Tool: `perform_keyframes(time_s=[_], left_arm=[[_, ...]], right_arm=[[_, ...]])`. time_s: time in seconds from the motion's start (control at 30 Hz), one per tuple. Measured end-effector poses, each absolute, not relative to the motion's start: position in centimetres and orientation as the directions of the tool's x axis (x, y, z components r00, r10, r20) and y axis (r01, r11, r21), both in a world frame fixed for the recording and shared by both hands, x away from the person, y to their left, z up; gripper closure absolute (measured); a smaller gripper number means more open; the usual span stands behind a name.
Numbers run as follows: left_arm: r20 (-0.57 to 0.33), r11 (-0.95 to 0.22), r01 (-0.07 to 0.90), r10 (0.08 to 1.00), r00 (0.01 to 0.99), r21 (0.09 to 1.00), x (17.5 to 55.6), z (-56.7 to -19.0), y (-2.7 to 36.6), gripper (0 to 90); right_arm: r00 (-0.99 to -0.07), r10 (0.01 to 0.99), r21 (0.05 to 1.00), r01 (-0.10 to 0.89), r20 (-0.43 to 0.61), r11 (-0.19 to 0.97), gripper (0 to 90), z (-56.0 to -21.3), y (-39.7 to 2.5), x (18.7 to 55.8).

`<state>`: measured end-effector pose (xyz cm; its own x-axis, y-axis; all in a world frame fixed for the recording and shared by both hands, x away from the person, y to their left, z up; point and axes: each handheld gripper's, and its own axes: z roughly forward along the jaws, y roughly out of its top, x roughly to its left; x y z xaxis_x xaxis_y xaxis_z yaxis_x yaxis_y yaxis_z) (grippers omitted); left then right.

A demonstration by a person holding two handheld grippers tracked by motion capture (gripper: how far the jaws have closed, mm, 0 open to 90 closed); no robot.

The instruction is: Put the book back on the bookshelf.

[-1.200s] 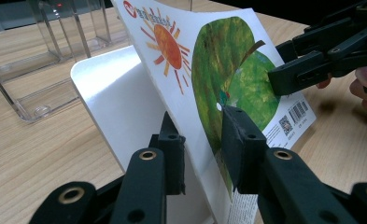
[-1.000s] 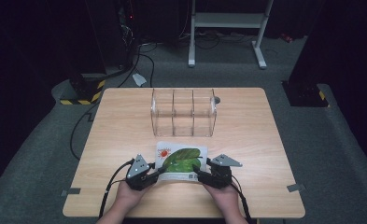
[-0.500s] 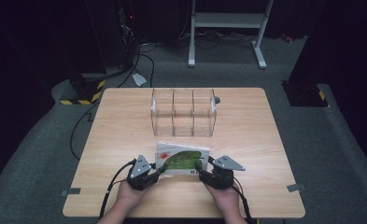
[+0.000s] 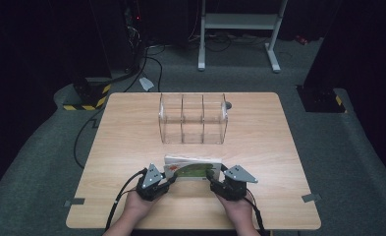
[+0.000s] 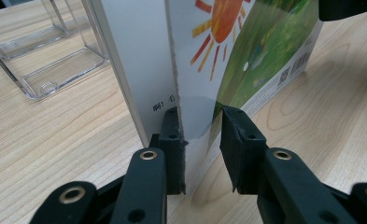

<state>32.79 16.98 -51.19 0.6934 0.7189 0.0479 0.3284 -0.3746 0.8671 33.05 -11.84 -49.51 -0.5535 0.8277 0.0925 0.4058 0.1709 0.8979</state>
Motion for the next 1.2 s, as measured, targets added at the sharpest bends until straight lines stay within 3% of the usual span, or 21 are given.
perform_keyframes(time_s=[0.67, 1.2], left_arm=[[0.078, -0.385, 0.324, 0.739, 0.669, 0.864, 32.2, -51.0, 17.7, 62.3], [0.043, -0.315, 0.343, 0.789, 0.613, 0.885, 32.5, -50.3, 18.2, 35.5]], right_arm=[[-0.570, 0.818, 0.897, 0.396, 0.073, 0.196, 38.3, -49.4, -12.1, 33.0], [-0.580, 0.812, 0.899, 0.387, 0.065, 0.204, 37.6, -49.3, -12.0, 33.0]])
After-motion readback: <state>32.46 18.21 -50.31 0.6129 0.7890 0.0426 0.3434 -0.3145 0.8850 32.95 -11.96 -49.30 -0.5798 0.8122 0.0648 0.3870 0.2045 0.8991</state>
